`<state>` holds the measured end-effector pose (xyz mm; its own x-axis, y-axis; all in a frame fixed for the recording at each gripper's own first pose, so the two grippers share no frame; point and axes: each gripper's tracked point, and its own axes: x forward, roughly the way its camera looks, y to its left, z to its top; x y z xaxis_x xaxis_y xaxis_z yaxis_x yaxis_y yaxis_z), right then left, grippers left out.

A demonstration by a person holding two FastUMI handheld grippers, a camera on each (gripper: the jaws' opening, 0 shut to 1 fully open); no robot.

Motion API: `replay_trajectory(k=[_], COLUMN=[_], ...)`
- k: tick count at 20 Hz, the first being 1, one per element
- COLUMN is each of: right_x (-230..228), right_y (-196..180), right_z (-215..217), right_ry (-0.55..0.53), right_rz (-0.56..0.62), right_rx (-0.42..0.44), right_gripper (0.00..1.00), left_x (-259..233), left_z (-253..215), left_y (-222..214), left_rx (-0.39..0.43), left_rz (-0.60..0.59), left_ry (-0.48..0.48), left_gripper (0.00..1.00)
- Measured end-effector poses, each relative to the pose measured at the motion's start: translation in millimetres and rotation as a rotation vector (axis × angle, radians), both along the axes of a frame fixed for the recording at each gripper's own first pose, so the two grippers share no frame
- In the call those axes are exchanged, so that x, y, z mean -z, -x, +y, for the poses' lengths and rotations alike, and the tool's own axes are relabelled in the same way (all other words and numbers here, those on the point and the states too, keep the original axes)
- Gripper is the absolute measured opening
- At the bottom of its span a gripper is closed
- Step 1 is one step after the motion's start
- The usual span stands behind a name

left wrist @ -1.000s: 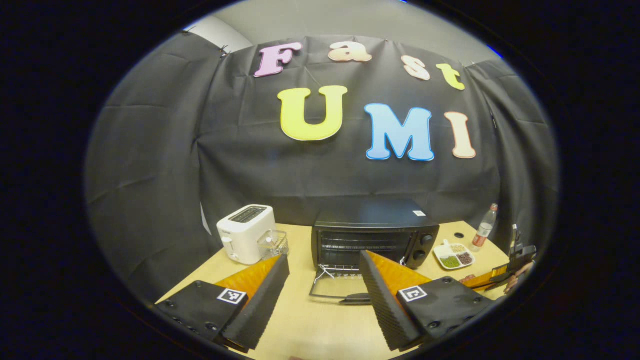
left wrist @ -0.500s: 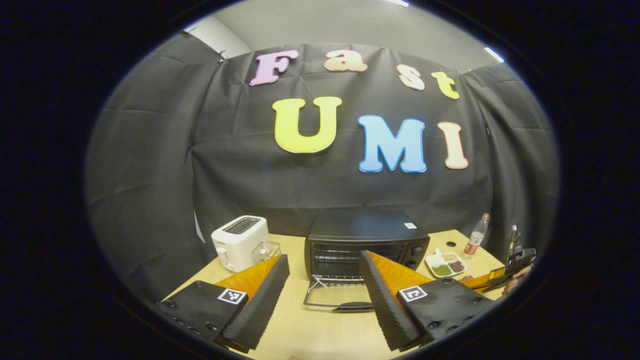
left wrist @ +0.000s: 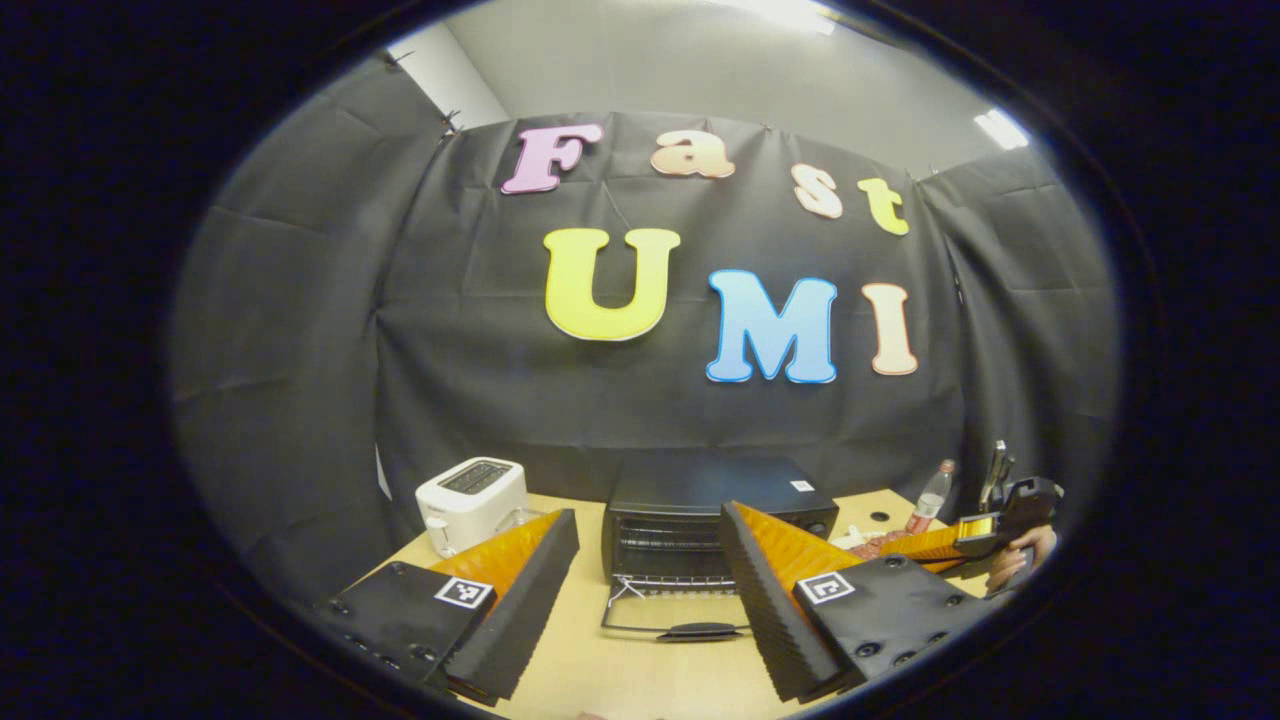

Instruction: Open the electric oven with the left hand, put the food in, and close the electric oven.

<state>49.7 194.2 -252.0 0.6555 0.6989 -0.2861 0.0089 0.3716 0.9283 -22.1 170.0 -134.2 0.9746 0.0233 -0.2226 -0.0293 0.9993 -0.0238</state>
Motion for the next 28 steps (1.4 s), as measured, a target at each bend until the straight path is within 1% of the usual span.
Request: replay_trajectory(k=[1,3,4,5,7,8,11,12,16,17,18,19,20,21,22,24,27,28], right_x=[-1,3,7,16,29,36,57,66,92,96,99,101,102,103,108,118,125,125], right_y=[-8,-26,-35,-44,-56,-63,-88,-99,-132,-138,-145,-152,-158,-164,-168,-173,-179,-180], right_z=[9,29,39,49,67,76,96,101,110,112,113,115,116,117,119,121,119,120], right_ry=[-0.006,-0.017,-0.014,-0.001,0.01,-0.002,-0.018,-0.02,-0.054,-0.065,-0.074,-0.078,-0.083,-0.081,-0.072,-0.053,-0.027,-0.018], right_rz=[-0.003,-0.003,-0.001,0.006,0.018,0.025,0.042,0.051,0.075,0.078,0.078,0.075,0.067,0.059,0.063,0.086,0.095,0.104], right_rx=[0.003,0.014,0.02,0.024,0.034,0.045,0.117,0.148,0.291,0.318,0.34,0.361,0.379,0.395,0.408,0.427,0.45,0.452], right_gripper=[0.02,0.03,0.02,0.02,0.02,0.02,0.02,0.02,0.02,0.02,0.02,0.02,0.02,0.02,0.02,0.02,0.02,0.02], left_x=[-3,-5,-7,-13,-17,-20,-17,-13,-4,-3,-1,2,7,8,11,17,19,17], left_z=[5,12,16,17,20,21,25,28,39,45,50,55,60,63,64,65,63,61], left_y=[2,8,10,14,23,27,40,43,45,45,45,45,45,44,43,39,35,32], left_rx=[-0.004,-0.014,-0.015,-0.008,-0.002,-0.005,-0.01,-0.013,-0.011,-0.015,-0.019,-0.026,-0.035,-0.044,-0.048,-0.05,-0.04,-0.035], left_rz=[0.001,0.009,0.005,-0.006,-0.004,-0.003,0.022,0.034,0.076,0.084,0.093,0.106,0.119,0.125,0.13,0.14,0.145,0.142], left_ry=[-0.003,-0.02,-0.04,-0.056,-0.074,-0.072,-0.059,-0.058,-0.065,-0.068,-0.069,-0.071,-0.072,-0.069,-0.062,-0.051,-0.05,-0.048], left_gripper=[0.95,0.95,0.92,0.98,0.92,0.98,0.98,0.95,0.95,0.92,0.95,0.95,0.98,0.95,0.98,0.95,0.95,0.92])
